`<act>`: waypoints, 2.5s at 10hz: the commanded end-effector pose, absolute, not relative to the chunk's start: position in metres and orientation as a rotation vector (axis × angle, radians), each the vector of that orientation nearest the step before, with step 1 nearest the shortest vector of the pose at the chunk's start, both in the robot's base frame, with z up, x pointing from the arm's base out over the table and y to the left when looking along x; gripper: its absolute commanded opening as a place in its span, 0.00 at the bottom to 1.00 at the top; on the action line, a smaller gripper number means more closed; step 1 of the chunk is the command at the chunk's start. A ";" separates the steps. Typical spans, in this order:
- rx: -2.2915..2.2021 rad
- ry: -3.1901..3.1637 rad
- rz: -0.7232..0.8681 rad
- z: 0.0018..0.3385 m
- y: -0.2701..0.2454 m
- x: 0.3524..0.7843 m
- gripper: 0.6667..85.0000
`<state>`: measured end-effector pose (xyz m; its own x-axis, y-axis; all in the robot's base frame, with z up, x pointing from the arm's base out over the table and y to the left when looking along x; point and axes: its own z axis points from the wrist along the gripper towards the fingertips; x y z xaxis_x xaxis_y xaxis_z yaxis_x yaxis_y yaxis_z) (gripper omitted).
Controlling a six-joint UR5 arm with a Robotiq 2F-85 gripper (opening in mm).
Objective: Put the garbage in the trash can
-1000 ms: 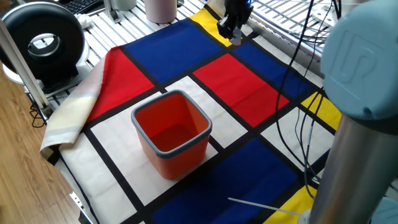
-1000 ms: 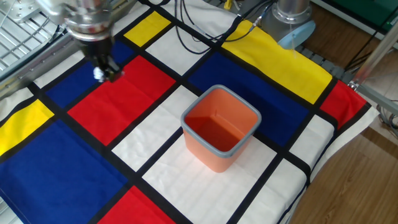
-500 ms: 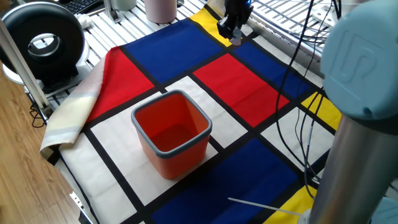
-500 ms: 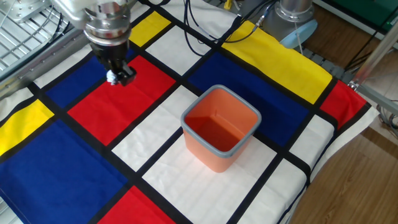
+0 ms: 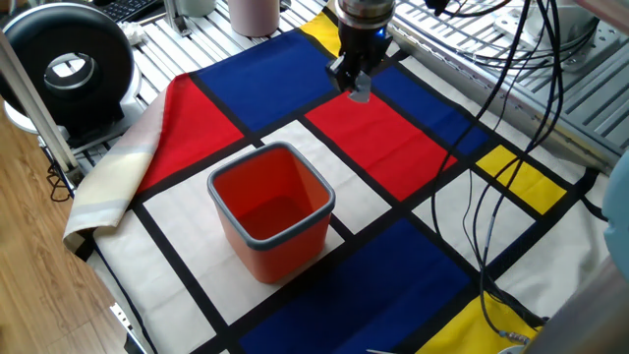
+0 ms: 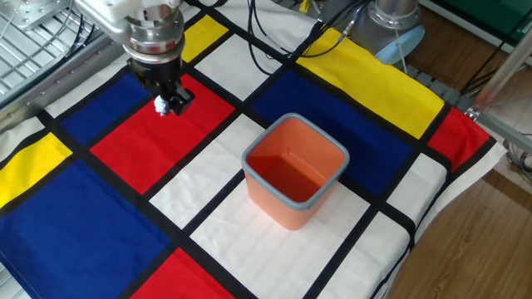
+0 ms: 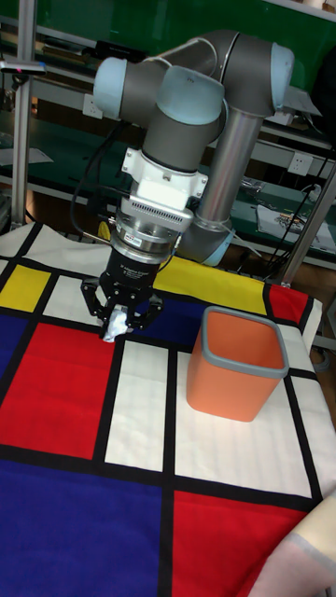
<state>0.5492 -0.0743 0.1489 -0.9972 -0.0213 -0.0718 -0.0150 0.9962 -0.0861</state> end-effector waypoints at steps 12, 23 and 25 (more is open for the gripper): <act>0.226 3.034 -0.095 0.163 0.052 0.545 0.00; -0.164 3.034 0.074 0.156 0.090 0.547 0.00; -0.165 3.029 0.078 0.156 0.090 0.549 0.00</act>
